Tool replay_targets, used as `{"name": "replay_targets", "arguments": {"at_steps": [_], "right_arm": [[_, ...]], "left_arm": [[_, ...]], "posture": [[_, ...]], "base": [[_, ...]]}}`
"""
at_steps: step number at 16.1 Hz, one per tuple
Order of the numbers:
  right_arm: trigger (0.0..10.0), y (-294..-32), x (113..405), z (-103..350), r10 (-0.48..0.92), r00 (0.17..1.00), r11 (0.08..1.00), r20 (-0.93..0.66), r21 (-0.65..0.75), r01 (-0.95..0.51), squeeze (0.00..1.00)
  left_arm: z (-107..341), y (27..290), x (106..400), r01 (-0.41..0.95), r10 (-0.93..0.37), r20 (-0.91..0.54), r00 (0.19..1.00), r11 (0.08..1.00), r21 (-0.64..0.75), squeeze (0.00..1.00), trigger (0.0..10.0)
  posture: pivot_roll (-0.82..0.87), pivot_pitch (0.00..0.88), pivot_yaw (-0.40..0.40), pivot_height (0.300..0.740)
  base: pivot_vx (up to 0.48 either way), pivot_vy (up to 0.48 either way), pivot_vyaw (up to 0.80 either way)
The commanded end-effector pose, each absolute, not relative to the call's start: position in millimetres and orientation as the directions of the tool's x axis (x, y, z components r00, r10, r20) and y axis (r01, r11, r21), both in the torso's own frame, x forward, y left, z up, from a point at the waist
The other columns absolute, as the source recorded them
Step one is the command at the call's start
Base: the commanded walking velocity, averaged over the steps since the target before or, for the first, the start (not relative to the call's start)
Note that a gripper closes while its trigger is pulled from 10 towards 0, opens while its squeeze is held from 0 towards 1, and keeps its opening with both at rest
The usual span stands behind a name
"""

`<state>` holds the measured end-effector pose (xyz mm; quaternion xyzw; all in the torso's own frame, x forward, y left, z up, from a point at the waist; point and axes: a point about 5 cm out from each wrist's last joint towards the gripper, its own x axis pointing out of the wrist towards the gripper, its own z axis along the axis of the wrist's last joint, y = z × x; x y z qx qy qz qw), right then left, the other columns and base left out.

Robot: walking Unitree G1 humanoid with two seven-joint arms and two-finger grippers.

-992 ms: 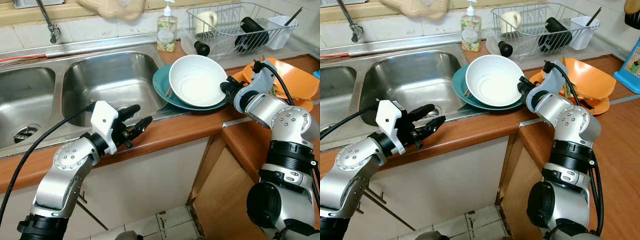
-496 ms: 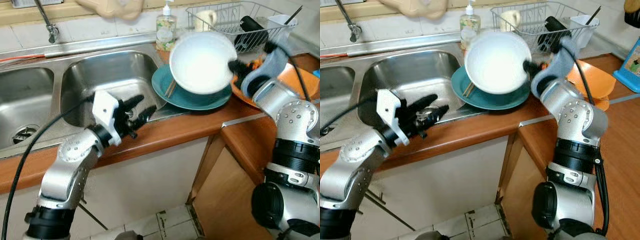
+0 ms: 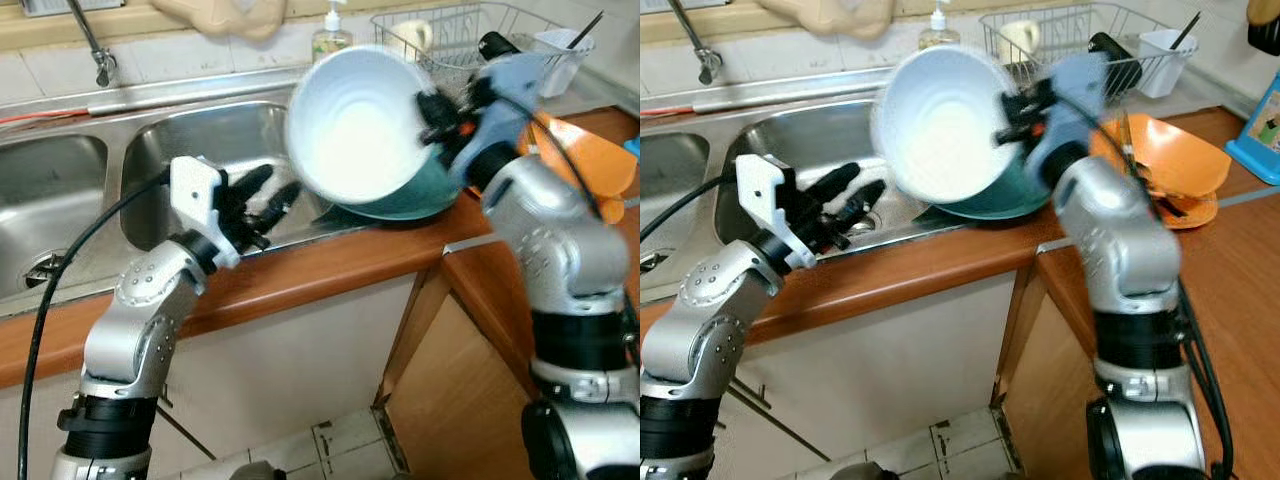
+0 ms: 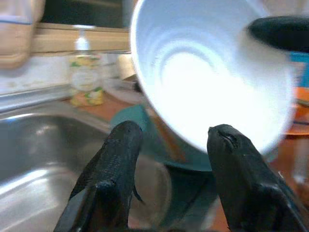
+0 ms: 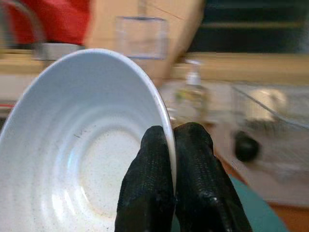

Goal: Kitchen organization

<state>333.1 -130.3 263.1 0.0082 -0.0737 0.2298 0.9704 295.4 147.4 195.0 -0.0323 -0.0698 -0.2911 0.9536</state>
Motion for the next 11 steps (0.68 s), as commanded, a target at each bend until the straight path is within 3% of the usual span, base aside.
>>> {"name": "replay_targets", "arguments": {"at_steps": [1,6,7,8,11], "right_arm": [[0.0,-122,325,275,0.508,0.832,0.859,0.224,-0.053,-0.510,0.00],[0.0,-111,315,275,0.587,0.757,0.796,0.286,-0.035,-0.604,0.00],[0.0,-109,314,276,0.595,0.748,0.788,0.294,-0.032,-0.615,0.00],[0.0,-109,313,275,0.599,0.744,0.785,0.297,-0.033,-0.619,0.00],[0.0,-105,312,273,0.607,0.740,0.780,0.290,-0.039,-0.625,0.00]], "left_arm": [[197,154,299,0.509,-0.500,0.157,0.852,0.860,-0.024,0.00,10.0],[195,161,302,0.466,-0.443,0.170,0.880,0.873,-0.140,0.00,10.0],[194,161,302,0.466,-0.441,0.168,0.882,0.870,-0.160,0.00,3.6],[194,161,302,0.464,-0.439,0.166,0.883,0.870,-0.167,0.00,0.0],[191,157,301,0.479,-0.458,0.151,0.876,0.862,-0.167,0.00,0.0]], "posture": [[-0.01,0.000,0.045,0.740],[0.00,0.000,0.042,0.740],[0.00,0.000,0.042,0.740],[0.00,0.000,0.042,0.740],[0.00,0.000,0.040,0.740]], "base": [[0.000,0.000,0.00],[0.000,0.000,0.00],[0.000,0.000,0.00],[0.000,0.000,0.00],[0.000,0.000,0.00]]}}
